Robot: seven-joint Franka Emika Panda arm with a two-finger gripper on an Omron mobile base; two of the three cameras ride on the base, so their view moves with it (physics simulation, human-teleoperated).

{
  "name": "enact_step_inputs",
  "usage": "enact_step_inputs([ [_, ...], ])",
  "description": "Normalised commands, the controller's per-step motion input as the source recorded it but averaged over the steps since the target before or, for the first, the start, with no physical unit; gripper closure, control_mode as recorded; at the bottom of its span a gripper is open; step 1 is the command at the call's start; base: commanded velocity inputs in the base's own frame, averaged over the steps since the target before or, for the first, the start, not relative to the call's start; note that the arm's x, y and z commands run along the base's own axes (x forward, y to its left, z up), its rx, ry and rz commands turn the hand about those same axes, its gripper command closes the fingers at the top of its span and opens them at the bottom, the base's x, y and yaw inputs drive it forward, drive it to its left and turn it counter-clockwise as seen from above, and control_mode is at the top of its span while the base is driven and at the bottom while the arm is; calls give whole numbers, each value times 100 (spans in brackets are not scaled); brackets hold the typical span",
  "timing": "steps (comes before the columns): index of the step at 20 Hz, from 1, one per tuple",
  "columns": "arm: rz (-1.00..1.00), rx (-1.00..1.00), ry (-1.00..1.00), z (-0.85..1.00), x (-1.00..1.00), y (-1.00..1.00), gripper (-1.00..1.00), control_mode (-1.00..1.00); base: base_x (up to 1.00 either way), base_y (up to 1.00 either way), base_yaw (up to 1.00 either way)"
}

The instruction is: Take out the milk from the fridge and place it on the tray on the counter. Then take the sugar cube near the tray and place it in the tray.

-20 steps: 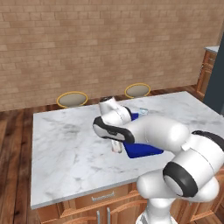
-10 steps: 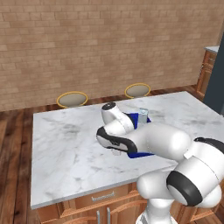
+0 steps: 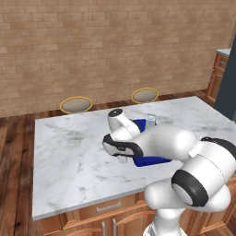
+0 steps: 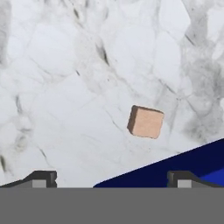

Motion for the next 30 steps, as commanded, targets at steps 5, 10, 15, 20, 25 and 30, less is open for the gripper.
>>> enact_step_inputs([
  [5,0,0,0,-17,1,10,-100,-100,0,0,0],
  [10,0,0,0,-11,1,0,-100,-100,0,0,0],
  [15,0,0,0,-4,1,0,-100,-100,0,0,0],
  [20,0,0,0,-11,10,0,-100,-100,0,0,0],
  [25,0,0,0,-16,19,0,-100,-100,0,0,0],
  [30,0,0,0,-11,25,0,-100,-100,0,0,0],
])
